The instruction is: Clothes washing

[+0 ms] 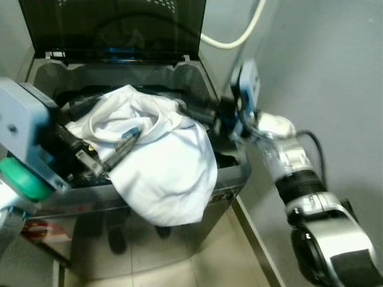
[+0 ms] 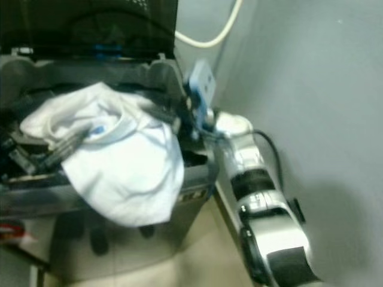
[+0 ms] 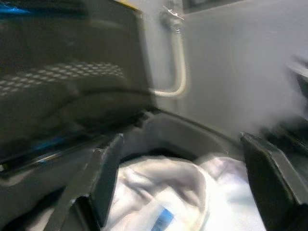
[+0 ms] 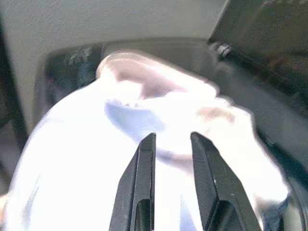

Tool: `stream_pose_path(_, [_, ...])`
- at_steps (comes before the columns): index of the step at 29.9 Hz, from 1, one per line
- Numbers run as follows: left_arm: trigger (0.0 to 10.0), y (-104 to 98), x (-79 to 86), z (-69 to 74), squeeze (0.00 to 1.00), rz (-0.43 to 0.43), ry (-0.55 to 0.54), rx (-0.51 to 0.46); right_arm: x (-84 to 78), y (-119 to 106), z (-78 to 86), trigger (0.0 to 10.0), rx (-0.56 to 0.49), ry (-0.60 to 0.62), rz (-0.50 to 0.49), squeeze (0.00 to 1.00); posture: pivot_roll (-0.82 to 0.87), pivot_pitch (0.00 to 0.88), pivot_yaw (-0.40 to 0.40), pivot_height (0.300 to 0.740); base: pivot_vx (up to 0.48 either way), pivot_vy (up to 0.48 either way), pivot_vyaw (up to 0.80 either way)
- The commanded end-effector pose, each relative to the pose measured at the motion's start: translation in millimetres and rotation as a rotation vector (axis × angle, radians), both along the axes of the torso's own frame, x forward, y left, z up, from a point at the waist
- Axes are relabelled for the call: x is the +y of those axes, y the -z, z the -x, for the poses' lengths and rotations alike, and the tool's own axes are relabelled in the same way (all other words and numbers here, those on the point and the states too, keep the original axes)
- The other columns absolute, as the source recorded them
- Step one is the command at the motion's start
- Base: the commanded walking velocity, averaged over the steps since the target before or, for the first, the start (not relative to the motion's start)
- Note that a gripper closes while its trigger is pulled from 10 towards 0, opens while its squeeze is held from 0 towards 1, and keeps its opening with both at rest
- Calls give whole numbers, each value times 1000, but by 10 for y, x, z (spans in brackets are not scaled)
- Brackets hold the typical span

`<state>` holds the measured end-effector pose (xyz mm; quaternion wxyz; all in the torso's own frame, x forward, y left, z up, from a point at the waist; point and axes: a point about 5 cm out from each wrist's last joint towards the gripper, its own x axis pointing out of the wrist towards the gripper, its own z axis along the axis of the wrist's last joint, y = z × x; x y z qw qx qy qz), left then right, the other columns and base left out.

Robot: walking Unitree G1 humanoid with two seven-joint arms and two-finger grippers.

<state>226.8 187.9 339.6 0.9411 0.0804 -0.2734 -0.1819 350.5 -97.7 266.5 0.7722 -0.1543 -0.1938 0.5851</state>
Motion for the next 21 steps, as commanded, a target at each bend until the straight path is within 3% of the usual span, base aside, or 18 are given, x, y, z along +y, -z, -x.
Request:
stream_pose_path(1, [10000, -39, 59, -63, 0, 41, -93, -23, 64, -46, 120, 10000, -42, -40, 31, 0, 235, 127, -83, 724, 0, 0, 0])
stream_pose_path(2, [10000, -39, 59, -63, 0, 41, -93, -23, 64, -46, 120, 10000, -42, -40, 31, 0, 235, 127, -83, 724, 0, 0, 0])
stream_pose_path(3, [10000, -111, 166, -167, 0, 76, -217, -44, 107, 27, 244, 10000, -36, -45, 25, 0, 235, 124, -75, 724, 0, 0, 0])
stream_pose_path(6, [10000, -66, 255, -324, 0, 94, -290, 36, 152, 177, 370, 10000, -1, -60, 44, 0, 233, 121, -61, 724, 0, 0, 0])
stream_pose_path(11, [10000, -22, 151, -384, 0, 47, -245, 65, 158, 324, 427, 10000, -3, -65, 119, 0, 220, 121, -46, 724, 0, 0, 0])
stream_pose_path(13, [10000, -18, 97, -412, 0, 43, -220, 69, 171, 347, 458, 10000, -47, -48, 159, 0, 213, 120, -42, 724, 0, 0, 0])
stream_pose_path(18, [10000, 10, 43, -467, 0, 51, -215, 75, 278, 376, 460, 10000, -139, 52, 154, 0, 206, 121, -44, 724, 0, 0, 0])
stream_pose_path(19, [10000, 25, 29, -480, 0, 52, -216, 77, 319, 408, 451, 10000, -168, 84, 155, 1000, 208, 121, -45, 724, 0, 0, 0])
stream_pose_path(21, [10000, 32, 18, -495, 0, 53, -220, 77, 343, 426, 462, 10000, -182, 107, 160, 1000, 209, 121, -46, 724, 0, 0, 0])
